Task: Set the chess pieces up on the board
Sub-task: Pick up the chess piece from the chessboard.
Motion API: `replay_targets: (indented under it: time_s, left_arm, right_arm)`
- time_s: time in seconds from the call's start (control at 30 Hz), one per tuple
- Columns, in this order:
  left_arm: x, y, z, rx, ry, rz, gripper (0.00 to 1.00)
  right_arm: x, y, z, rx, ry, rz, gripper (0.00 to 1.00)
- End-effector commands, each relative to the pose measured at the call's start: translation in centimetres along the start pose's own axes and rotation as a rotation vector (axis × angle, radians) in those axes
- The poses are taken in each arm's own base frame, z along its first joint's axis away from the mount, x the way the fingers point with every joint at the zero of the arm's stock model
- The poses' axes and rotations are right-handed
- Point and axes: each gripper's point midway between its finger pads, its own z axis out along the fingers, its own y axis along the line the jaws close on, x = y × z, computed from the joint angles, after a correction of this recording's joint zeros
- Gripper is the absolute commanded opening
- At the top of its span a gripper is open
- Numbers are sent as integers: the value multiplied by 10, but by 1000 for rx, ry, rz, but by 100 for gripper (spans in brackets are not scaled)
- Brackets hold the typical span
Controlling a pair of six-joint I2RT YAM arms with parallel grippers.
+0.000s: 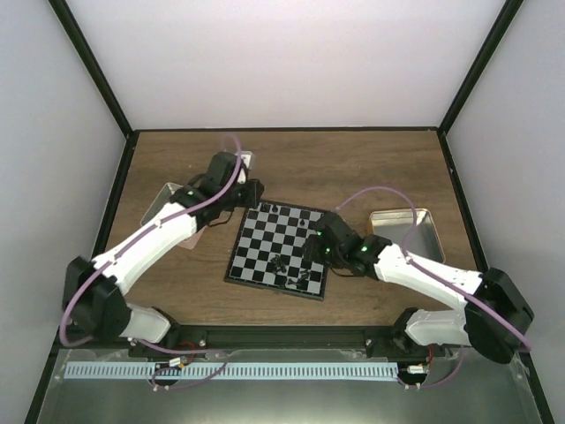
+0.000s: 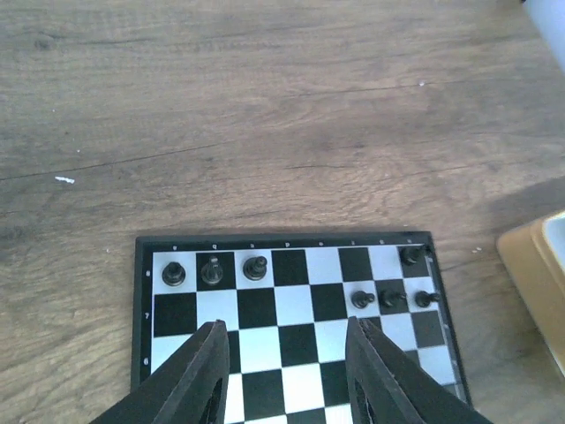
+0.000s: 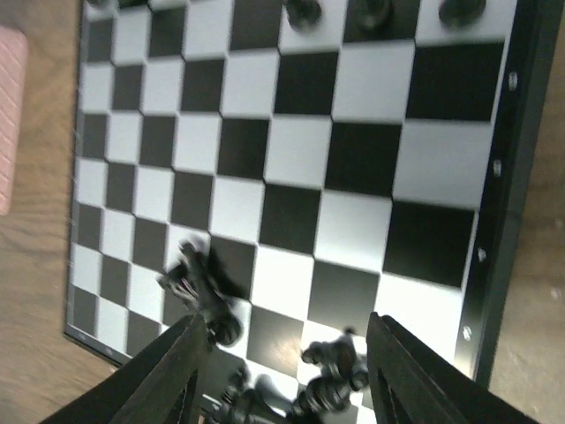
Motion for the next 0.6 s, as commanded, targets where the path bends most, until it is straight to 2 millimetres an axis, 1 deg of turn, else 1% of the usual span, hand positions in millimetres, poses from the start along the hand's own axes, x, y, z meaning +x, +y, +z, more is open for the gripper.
replay_targets:
  time_s: [0.0, 0.07, 0.13, 0.23, 0.4, 0.57]
  left_arm:
    - [-18, -15, -35, 112, -157, 32, 41]
    - [-21, -19, -50, 153, -207, 47, 43]
    - [-23, -22, -62, 177, -245, 61, 45]
    - [-24, -21, -74, 185, -281, 66, 50]
    - [-21, -21, -80, 196, -295, 75, 53]
    - [-23, -19, -83, 182, -308, 75, 53]
  right_arm:
    - [21, -19, -3, 150, 47, 11, 49]
    - [36, -24, 2, 163, 90, 30, 47]
    - [51, -25, 8, 157, 138, 47, 45]
    - [65, -22, 14, 142, 187, 76, 45]
    - [75, -13, 26, 103, 228, 122, 44]
    - [75, -20, 29, 152, 194, 170, 36]
